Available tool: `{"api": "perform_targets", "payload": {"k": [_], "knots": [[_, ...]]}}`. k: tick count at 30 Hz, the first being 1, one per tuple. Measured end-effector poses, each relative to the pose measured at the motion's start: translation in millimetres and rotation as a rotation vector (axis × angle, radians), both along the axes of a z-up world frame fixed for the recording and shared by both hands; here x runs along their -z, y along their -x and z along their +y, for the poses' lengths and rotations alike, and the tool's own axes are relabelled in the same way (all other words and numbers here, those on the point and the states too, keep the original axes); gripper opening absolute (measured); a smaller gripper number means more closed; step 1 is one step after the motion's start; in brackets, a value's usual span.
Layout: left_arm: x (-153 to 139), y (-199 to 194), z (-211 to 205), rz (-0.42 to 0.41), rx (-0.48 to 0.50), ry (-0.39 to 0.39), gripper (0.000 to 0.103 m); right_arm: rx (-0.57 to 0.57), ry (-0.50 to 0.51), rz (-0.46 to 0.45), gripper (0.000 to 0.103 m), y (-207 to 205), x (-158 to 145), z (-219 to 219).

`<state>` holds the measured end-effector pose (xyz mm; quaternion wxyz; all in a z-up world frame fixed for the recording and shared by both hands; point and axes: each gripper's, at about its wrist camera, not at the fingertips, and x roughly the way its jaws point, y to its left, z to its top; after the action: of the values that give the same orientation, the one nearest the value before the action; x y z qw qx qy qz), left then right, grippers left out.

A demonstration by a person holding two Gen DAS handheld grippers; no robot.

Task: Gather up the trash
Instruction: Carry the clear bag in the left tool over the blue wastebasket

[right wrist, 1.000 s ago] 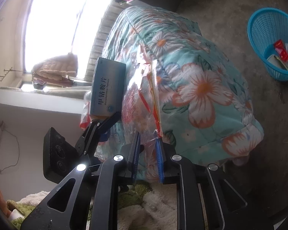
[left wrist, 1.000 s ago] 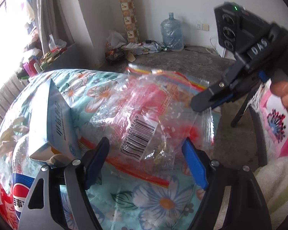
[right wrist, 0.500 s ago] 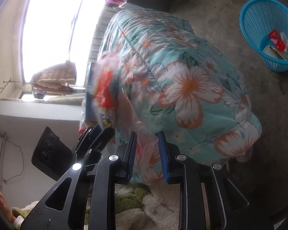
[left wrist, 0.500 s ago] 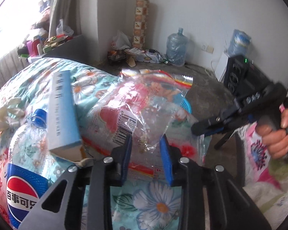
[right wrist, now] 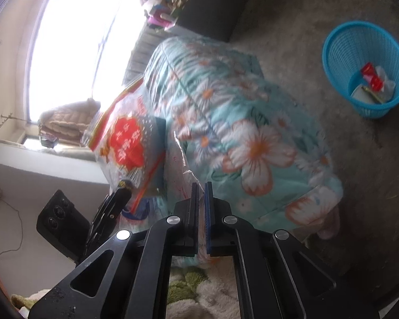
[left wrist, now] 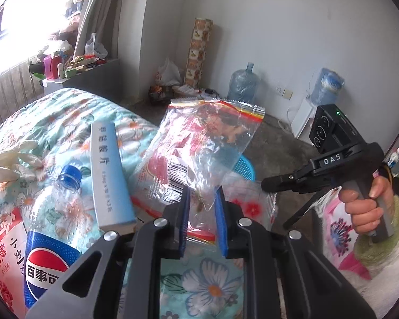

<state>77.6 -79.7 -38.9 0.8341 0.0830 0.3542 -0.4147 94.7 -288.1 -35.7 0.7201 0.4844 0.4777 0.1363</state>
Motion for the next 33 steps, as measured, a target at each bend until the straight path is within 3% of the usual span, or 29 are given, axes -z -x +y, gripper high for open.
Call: {"api": "perform_targets", "payload": {"k": [14,23,33], "knots": [[-35.4,8.1,-17.0,-0.014,0.081,0.099,0.015,0.202,0.102,-0.107,0.001,28.8,-43.0,-58.2],[-46.2,3.0,-63.7,0.0,0.178,0.099,0.014,0.294,0.142,-0.139,0.0,35.9,-49.6,-77.5],[-33.2,-32.8,-135.9,0.147,0.211,0.105,0.014,0.414,0.189,-0.093,0.0,39.4,-36.4,-114.9]]}}
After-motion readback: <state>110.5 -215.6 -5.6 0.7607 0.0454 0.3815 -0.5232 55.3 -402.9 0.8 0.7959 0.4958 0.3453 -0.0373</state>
